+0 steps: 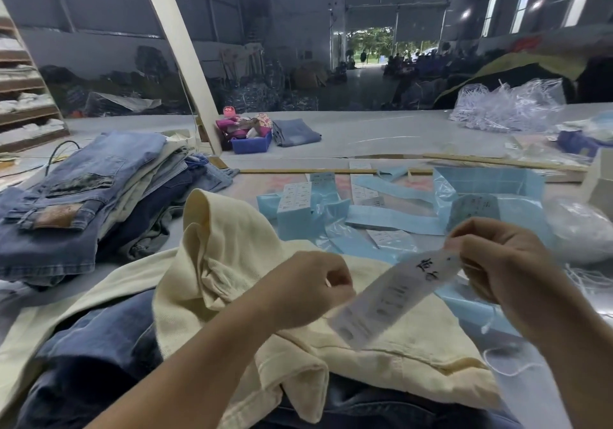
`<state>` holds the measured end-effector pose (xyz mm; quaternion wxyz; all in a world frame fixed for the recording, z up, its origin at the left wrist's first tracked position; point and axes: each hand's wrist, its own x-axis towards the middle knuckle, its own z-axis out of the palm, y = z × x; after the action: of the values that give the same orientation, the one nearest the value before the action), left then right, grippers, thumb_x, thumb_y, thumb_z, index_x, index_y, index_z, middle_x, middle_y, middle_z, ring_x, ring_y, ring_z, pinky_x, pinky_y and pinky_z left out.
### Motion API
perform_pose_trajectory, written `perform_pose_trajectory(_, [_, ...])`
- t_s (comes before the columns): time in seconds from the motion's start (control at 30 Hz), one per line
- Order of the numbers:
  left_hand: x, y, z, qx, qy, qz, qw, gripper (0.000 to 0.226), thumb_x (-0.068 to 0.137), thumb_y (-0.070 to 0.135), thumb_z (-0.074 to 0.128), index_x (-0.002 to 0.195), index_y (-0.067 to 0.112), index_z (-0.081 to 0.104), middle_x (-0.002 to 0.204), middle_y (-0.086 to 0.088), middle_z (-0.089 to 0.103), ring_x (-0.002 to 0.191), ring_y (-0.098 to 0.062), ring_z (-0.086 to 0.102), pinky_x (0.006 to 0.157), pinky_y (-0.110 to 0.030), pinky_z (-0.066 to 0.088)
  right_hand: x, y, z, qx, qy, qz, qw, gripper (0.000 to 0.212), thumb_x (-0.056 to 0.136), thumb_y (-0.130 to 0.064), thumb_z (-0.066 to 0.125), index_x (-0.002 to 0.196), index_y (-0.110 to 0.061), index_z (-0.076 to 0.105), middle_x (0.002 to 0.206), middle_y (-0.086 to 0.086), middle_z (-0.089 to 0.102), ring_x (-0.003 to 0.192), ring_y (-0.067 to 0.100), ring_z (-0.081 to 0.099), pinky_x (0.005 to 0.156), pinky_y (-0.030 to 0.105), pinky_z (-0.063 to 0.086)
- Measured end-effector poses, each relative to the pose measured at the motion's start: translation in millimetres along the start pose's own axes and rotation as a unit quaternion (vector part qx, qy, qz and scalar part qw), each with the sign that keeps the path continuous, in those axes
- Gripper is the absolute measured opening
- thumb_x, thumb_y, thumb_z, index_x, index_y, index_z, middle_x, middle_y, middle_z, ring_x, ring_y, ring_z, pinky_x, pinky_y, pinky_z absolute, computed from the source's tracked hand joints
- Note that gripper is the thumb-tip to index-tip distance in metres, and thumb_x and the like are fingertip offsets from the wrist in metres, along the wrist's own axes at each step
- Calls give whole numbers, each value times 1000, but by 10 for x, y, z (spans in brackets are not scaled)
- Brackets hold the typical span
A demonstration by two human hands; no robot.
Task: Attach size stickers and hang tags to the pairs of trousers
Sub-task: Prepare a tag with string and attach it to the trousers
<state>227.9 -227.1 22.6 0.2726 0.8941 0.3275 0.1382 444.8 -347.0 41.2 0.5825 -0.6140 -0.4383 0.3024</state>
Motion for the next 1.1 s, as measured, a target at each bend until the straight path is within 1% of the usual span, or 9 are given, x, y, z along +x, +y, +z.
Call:
perform_pose_trajectory(0.1, [59,109,202,117,-67,18,991,15,92,33,62,102,24,68,98,12,66,86,-7,59,76,-22,48,0,1,-125,12,0,21,1000,31,87,2,57,60,-12,64,47,6,41,37,10,25,36,14,21])
perform_pose_trajectory(0.23, [200,307,482,113,-107,37,987,34,88,46,62,117,27,64,117,8,57,105,-13,52,93,-30,45,-88,11,-277,-59,-21,34,997,20,82,2,63,65,-8,69,55,15,51,43,19,38,39,16,27])
perform_pose_trajectory(0.37, [287,430,664,154,-177,57,970,64,72,68,70,125,37,55,131,12,44,120,-14,37,103,-38,36,-218,80,-414,-124,-25,52,991,21,78,6,66,64,-9,71,55,11,62,39,6,47,36,11,32])
perform_pose_trajectory(0.5, [340,492,701,169,-162,75,969,46,81,62,65,118,34,64,126,11,52,116,-15,44,100,-38,40,-313,240,-488,-141,-21,90,986,23,77,10,63,64,-8,71,52,8,59,38,5,44,36,11,31])
perform_pose_trajectory(0.63, [335,565,712,135,-149,97,975,18,92,41,59,101,29,70,108,10,63,100,-13,54,90,-37,48,-364,383,-443,-173,-30,106,979,19,78,-1,67,64,-14,72,49,-3,57,40,2,45,40,11,33])
perform_pose_trajectory(0.77, [314,620,771,116,-110,74,984,14,92,32,51,81,29,56,95,7,63,89,-15,55,79,-34,48,-404,434,-358,-186,-57,106,975,19,81,-11,70,65,-20,72,52,-7,58,46,0,47,51,18,37])
perform_pose_trajectory(0.9, [297,638,872,83,-29,48,995,10,91,29,46,82,26,49,87,7,58,83,-16,52,74,-35,45,-462,431,-303,-219,-56,71,972,21,80,-14,69,64,-29,71,57,-8,62,51,-2,50,57,18,40])
perform_pose_trajectory(1.0, [303,666,908,16,1,30,999,7,92,23,45,86,27,48,87,7,58,81,-14,52,72,-35,45,-496,423,-287,-280,-65,39,957,19,77,-19,68,65,-33,69,54,-9,61,48,0,49,52,17,39])
perform_pose_trajectory(1.1, [317,681,890,12,-59,48,997,4,90,25,54,90,26,58,89,8,63,80,-10,56,74,-30,49,-511,442,-244,-347,-105,32,931,16,75,-28,66,64,-40,66,56,-20,57,50,-1,48,49,15,36])
